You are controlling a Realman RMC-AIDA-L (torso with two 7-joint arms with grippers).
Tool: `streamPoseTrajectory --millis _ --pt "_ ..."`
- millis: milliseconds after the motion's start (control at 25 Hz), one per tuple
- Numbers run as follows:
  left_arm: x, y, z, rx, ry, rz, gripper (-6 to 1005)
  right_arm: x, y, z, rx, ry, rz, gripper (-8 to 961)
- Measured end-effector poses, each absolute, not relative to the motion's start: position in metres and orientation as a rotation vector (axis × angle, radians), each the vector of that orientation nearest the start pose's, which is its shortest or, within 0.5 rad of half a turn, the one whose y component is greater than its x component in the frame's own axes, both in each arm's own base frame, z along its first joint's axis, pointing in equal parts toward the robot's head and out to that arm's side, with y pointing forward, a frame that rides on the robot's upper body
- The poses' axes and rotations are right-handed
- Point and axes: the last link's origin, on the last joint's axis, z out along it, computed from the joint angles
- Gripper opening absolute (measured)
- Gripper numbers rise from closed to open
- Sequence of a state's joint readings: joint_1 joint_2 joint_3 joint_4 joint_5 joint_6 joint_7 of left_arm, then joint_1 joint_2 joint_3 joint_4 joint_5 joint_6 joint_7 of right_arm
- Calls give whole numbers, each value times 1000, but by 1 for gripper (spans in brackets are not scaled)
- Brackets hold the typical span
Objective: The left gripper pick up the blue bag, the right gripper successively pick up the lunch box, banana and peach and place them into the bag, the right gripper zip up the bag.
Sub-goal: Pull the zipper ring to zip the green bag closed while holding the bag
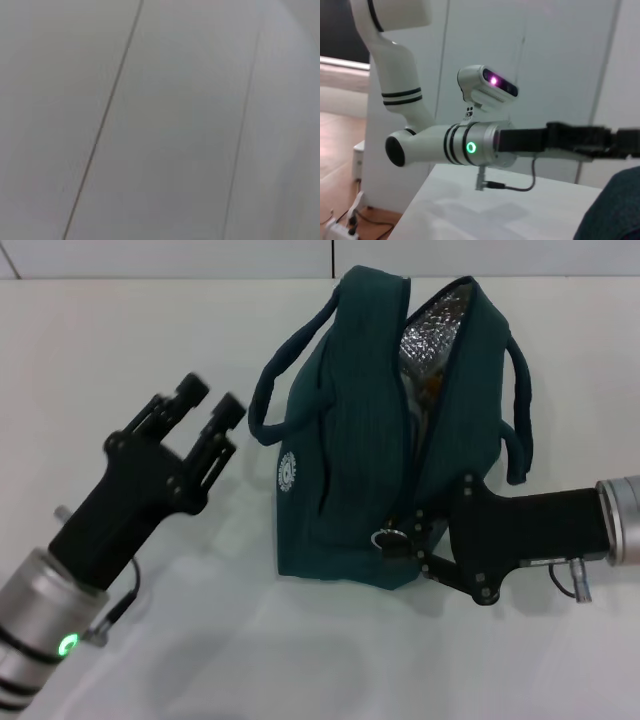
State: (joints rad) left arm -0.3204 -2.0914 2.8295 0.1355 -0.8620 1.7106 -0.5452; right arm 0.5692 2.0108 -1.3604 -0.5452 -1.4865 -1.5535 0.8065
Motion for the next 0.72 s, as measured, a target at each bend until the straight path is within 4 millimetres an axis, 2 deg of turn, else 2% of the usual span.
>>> streamPoseTrajectory --millis 200,400,720 --pt "-291 215 -45 -1934 -579 -1293 494 199 311 -49 -2943 -413 820 49" --pt "-298 199 -53 -1982 -566 -1227 491 196 311 -51 -2936 -429 824 49" --pt "-294 195 -67 -2105 -477 -1149 488 186 320 -52 -2894 -453 834 49"
